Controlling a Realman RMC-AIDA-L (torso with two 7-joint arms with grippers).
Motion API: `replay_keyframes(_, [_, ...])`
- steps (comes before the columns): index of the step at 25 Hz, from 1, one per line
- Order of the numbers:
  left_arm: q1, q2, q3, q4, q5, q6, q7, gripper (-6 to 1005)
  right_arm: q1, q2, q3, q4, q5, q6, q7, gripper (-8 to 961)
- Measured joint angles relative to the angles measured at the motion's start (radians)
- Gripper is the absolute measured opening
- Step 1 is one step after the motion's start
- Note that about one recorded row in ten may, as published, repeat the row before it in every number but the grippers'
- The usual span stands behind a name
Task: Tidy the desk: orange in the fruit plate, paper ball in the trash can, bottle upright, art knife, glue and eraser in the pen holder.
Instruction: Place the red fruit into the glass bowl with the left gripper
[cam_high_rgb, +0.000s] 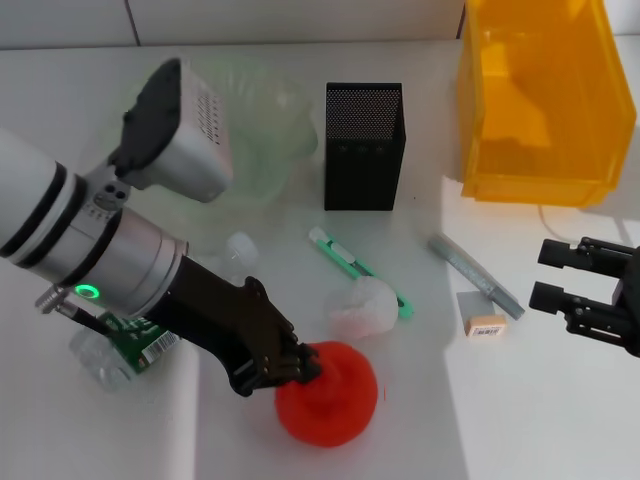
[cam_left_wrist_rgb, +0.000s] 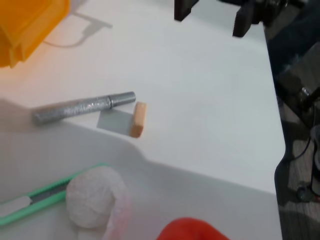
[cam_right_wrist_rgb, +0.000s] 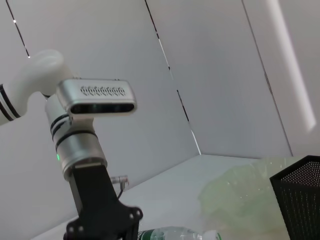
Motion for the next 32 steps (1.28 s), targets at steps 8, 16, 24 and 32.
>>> replay_keyframes(8, [0.029, 0.0, -0.158, 0.009, -0.079, 0.082, 0.094, 56, -0.003, 0.0, 0.002, 0.002, 0.0, -0.004, -0.001, 617])
replay_keyframes(16, [-0.003, 0.005, -0.313, 0.038, -0.083, 0.137, 0.098, 45, -0.004, 0.0, 0.002, 0.003, 0.0, -0.008, -0.001, 617])
replay_keyframes(24, [-0.109, 0.033, -0.578, 0.032, 0.004, 0.04, 0.1, 42, -0.006, 0.002, 0.001, 0.005, 0.0, -0.011, -0.003, 617])
replay_keyframes(32, [-0.154, 0.024, -0.601, -0.136, 0.061, -0.397, 0.145, 42, -0.003, 0.01, 0.0, 0.009, -0.004, -0.012, -0.014, 618])
